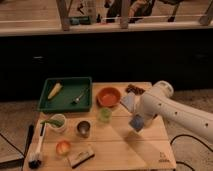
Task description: Place sponge in plastic cup
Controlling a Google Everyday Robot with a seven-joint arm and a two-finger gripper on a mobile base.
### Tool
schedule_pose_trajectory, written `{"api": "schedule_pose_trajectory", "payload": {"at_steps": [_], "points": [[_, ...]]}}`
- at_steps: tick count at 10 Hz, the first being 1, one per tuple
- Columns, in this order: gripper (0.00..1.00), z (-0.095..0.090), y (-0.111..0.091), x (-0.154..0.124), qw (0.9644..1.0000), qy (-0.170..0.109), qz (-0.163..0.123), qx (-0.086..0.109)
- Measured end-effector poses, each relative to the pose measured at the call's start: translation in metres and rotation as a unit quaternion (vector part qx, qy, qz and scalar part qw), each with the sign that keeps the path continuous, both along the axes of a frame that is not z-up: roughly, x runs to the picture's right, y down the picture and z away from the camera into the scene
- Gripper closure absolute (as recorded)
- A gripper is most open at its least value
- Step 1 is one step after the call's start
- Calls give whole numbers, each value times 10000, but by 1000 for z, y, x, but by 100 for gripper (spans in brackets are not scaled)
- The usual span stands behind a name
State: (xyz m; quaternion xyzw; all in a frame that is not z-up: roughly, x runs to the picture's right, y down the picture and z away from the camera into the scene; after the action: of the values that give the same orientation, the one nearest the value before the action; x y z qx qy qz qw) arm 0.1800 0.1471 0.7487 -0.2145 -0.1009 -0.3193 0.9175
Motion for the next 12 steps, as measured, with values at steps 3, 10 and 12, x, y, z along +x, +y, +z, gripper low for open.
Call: {"api": "schedule_pose_trajectory", "payload": {"at_steps": [3,10,12], "points": [[100,-6,-10,-21,9987,-278,-419,12],[100,0,-35,-63,9917,-610,-1128,-119],[100,2,-42,-77,9886,-685,-1333,-153]]}}
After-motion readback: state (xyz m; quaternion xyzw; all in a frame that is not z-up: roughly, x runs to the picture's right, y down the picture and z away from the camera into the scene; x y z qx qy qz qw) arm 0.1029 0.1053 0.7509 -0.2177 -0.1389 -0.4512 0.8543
